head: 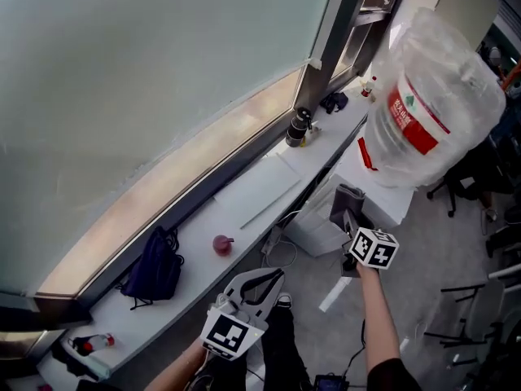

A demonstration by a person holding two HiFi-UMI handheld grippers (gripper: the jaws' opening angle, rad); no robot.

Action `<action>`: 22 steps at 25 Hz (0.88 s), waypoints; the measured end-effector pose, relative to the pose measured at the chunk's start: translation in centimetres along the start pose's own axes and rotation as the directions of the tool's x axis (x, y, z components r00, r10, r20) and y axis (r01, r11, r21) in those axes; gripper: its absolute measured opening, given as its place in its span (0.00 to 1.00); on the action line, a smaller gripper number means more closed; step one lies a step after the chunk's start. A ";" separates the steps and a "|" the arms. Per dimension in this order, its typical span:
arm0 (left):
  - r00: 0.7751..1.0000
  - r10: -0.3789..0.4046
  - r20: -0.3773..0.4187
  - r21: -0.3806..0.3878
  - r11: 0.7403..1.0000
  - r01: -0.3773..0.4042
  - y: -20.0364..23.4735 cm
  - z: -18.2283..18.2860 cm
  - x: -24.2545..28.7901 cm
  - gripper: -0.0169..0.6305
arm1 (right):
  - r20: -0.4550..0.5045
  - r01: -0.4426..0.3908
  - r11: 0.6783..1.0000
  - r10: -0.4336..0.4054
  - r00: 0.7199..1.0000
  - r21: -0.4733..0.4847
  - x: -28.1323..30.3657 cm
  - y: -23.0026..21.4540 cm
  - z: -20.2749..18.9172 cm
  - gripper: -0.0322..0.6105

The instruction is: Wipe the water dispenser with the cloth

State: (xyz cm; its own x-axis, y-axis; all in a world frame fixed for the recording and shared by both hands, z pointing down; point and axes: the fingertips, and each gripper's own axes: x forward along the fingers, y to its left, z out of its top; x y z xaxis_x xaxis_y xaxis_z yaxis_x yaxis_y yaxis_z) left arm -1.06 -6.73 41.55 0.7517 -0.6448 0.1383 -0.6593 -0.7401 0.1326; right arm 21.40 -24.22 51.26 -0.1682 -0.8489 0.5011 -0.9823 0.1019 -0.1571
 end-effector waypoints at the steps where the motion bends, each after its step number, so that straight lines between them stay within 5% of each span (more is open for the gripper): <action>1: 1.000 0.008 0.012 -0.012 1.000 -0.007 0.3 -0.1 -0.1 0.06 | 0.010 0.009 1.000 -0.009 1.000 -0.008 0.5 -0.3 0.3 0.22; 7: 0.998 0.047 0.040 -0.031 0.998 -0.046 1.1 -2.5 0.1 0.06 | 0.023 0.060 0.997 -0.058 0.998 -0.052 3.9 -2.5 -1.4 0.22; 22: 0.996 0.080 0.034 -0.021 0.997 -0.079 3.8 -15.5 6.8 0.06 | -0.164 0.058 0.990 -0.079 0.983 -0.129 17.0 -7.1 -19.2 0.22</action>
State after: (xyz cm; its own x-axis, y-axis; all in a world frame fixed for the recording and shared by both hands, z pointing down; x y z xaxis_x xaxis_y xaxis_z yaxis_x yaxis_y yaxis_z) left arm 1.28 -11.00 58.21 0.6968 -0.7080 0.1150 -0.7169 -0.6825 0.1423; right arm 23.88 -29.46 77.20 -0.1013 -0.7574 0.6450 -0.9928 0.1184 -0.0169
